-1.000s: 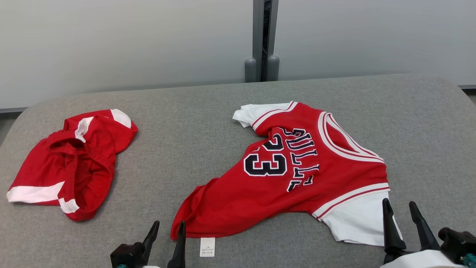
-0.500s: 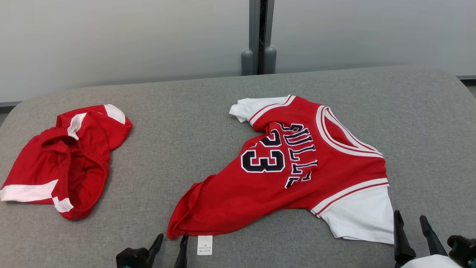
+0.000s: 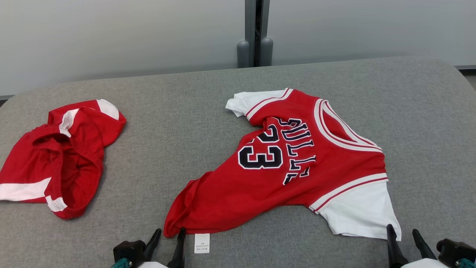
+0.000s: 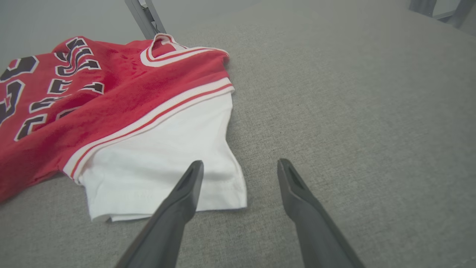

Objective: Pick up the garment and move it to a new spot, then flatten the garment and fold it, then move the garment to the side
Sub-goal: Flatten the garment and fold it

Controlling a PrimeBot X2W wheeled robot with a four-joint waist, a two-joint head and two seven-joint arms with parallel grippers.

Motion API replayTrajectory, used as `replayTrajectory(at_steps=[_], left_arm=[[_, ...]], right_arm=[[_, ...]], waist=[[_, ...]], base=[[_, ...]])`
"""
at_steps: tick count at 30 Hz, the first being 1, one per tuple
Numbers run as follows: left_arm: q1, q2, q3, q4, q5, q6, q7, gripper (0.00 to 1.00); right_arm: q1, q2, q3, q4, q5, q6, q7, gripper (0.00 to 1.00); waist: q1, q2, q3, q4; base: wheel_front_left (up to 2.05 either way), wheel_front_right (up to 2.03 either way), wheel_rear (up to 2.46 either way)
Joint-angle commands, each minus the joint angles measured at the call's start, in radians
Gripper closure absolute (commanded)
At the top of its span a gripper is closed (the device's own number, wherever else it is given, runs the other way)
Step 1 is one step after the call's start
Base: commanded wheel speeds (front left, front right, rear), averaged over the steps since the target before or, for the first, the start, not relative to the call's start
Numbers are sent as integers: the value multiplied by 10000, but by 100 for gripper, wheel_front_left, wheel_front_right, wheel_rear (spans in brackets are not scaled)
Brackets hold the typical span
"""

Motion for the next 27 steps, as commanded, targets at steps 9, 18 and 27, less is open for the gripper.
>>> replayTrajectory(at_steps=[9, 18, 27], left_arm=[[-277, 46, -96, 146, -84, -22, -15, 0], [-375, 49, -2, 173, -172, 19, -14, 0], [-303, 47, 15, 182, -91, -58, -14, 64]], right_arm=[[-282, -48, 117, 586, 62, 22, 95, 0], [-472, -49, 310, 973, 209, 22, 52, 0], [-528, -82, 568, 1160, 519, 22, 43, 32]], waist=[[0, 0, 118, 60], [0, 0, 208, 62], [0, 0, 215, 61]], base=[[0, 0, 0], [0, 0, 0], [0, 0, 0]])
